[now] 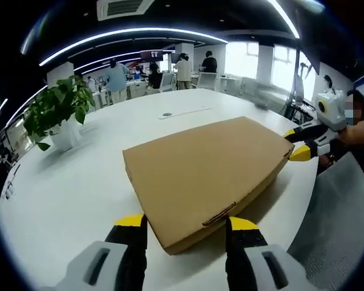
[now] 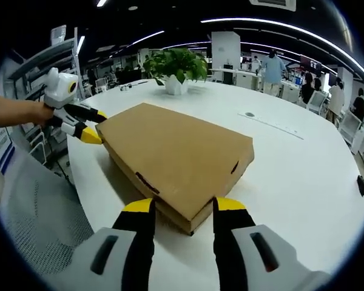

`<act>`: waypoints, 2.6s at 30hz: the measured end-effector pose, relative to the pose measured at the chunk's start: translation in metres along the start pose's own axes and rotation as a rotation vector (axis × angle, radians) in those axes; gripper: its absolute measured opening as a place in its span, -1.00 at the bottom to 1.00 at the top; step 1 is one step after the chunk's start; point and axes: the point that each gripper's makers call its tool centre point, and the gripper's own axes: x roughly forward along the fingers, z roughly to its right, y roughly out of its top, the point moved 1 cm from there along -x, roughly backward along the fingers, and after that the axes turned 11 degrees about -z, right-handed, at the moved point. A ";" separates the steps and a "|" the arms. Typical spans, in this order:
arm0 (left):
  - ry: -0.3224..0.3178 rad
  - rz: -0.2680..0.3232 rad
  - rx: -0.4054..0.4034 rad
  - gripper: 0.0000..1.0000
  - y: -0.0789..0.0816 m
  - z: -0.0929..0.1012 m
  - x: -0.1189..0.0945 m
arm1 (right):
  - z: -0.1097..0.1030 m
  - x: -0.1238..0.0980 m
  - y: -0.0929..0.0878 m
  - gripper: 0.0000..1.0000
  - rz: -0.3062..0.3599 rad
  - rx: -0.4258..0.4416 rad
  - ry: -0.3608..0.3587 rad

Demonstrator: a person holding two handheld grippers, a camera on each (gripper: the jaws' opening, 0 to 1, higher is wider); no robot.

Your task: Operate the shoe box by opening the lid, removing the specified soft item, and placing it in the target area until the item is outside and the box remains undamaged.

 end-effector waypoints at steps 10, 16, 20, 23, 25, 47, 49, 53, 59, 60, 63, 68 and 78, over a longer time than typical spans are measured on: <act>0.008 0.010 -0.014 0.02 -0.010 0.001 -0.010 | -0.009 0.000 -0.001 -0.32 0.006 -0.012 0.014; 0.002 0.015 -0.014 0.02 -0.013 0.001 -0.012 | -0.010 0.000 -0.002 -0.31 0.016 -0.017 0.019; 0.010 0.026 -0.015 0.03 -0.013 0.001 -0.011 | -0.011 -0.001 -0.002 -0.30 0.031 -0.013 0.016; 0.013 0.025 -0.016 0.04 -0.013 0.000 -0.011 | -0.010 0.000 -0.002 -0.30 0.034 -0.013 0.014; 0.014 0.016 -0.016 0.04 -0.013 0.000 -0.011 | -0.010 0.000 -0.002 -0.30 0.031 -0.011 0.014; -0.006 0.014 -0.069 0.06 -0.008 0.001 -0.018 | -0.012 -0.009 0.007 -0.29 0.043 0.021 0.031; -0.007 0.015 -0.071 0.06 -0.008 0.001 -0.018 | -0.012 -0.010 0.007 -0.28 0.041 0.023 0.031; -0.009 0.018 -0.075 0.06 -0.007 0.003 -0.020 | -0.012 -0.011 0.008 -0.27 0.043 0.035 0.030; -0.008 0.027 -0.087 0.06 -0.007 0.005 -0.022 | -0.012 -0.013 0.010 -0.26 0.044 0.045 0.034; -0.008 0.028 -0.088 0.06 -0.006 0.005 -0.023 | -0.012 -0.013 0.010 -0.26 0.043 0.045 0.035; -0.009 0.035 -0.096 0.08 -0.004 0.006 -0.026 | -0.011 -0.015 0.012 -0.25 0.046 0.046 0.037; -0.010 0.045 -0.108 0.11 0.000 0.007 -0.029 | -0.012 -0.019 0.016 -0.24 0.058 0.062 0.043; -0.022 0.057 -0.093 0.18 0.009 0.009 -0.038 | -0.013 -0.028 0.027 -0.20 0.083 0.055 0.038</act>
